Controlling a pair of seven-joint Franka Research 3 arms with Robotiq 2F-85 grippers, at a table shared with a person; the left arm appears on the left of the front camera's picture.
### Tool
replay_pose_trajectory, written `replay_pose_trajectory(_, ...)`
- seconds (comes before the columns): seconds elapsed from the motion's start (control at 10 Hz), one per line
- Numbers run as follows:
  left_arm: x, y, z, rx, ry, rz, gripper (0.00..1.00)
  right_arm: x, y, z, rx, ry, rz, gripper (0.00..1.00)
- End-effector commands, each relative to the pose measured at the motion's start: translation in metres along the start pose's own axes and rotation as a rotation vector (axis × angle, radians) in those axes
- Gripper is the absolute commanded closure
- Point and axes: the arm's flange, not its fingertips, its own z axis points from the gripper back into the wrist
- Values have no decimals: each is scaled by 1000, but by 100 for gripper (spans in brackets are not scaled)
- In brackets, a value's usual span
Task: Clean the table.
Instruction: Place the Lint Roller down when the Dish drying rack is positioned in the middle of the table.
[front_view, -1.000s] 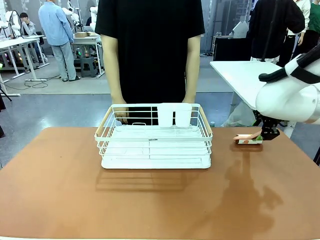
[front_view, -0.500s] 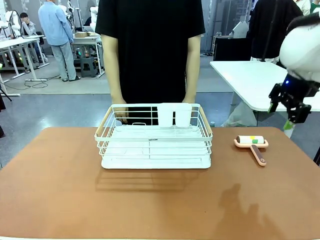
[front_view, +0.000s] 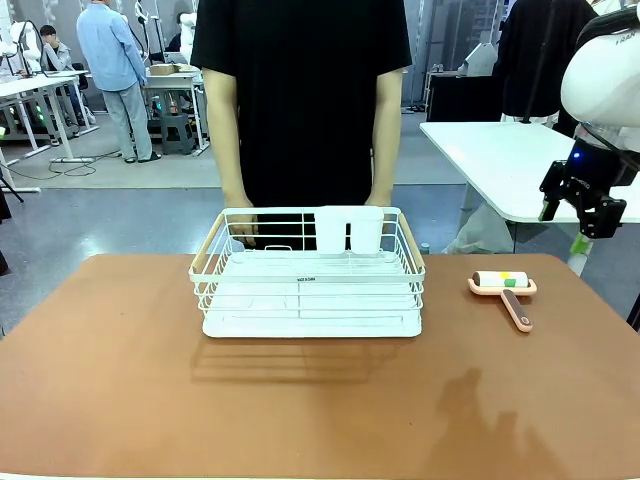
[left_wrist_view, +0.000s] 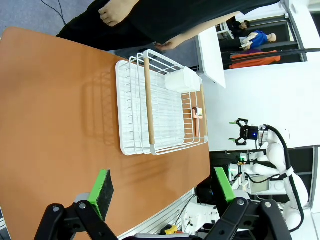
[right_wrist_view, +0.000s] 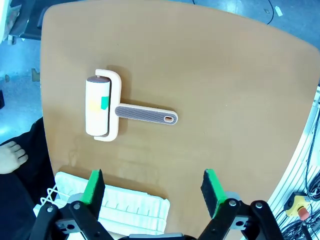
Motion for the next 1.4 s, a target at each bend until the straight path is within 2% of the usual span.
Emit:
replay_pose_trajectory(0.0,0,-2,2,-17,-7,0,0,-3,-6,-1,19,-3,4,0)
replay_pose_trajectory(1.3,0,-2,2,-17,-7,0,0,-3,-6,-1,19,-3,4,0)
